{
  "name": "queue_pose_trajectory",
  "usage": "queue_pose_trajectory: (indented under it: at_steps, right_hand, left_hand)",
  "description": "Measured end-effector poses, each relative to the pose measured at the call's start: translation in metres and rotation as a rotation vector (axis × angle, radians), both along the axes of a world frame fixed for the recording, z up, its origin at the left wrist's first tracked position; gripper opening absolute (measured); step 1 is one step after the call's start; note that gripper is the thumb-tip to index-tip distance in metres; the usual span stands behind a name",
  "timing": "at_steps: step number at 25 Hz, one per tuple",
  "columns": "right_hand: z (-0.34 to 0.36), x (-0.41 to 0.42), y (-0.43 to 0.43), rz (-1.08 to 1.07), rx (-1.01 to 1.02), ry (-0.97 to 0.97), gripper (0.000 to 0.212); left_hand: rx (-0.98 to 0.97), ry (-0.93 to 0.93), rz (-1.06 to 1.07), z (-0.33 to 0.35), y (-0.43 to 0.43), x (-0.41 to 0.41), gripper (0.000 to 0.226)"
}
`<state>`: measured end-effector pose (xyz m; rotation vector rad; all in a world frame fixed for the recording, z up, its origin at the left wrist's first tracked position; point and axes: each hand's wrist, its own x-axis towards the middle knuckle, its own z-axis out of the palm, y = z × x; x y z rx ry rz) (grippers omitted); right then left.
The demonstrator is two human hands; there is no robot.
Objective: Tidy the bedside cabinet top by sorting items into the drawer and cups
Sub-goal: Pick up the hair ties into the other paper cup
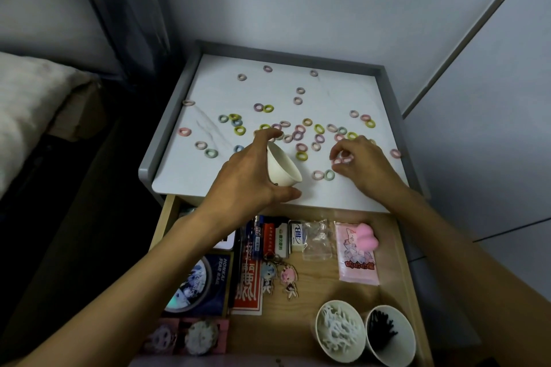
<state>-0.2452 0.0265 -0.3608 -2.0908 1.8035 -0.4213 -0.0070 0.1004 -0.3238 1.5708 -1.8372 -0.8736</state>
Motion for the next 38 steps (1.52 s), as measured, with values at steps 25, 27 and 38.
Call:
queue_pose_trajectory:
  at_steps: [25, 27, 38]
  right_hand:
    - [0.056, 0.031, 0.014, -0.068, -0.08, -0.368, 0.017]
    - [0.039, -0.002, 0.005, -0.269, -0.089, 0.099, 0.031]
    - [-0.003, -0.025, -0.014, -0.312, 0.001, 0.138, 0.049]
  left_hand:
    - [-0.021, 0.008, 0.021, 0.0, 0.002, 0.003, 0.097]
    - [-0.022, 0.016, 0.014, 0.0, 0.003, 0.003, 0.096]
    - [-0.023, 0.016, 0.017, 0.0, 0.003, 0.003, 0.094]
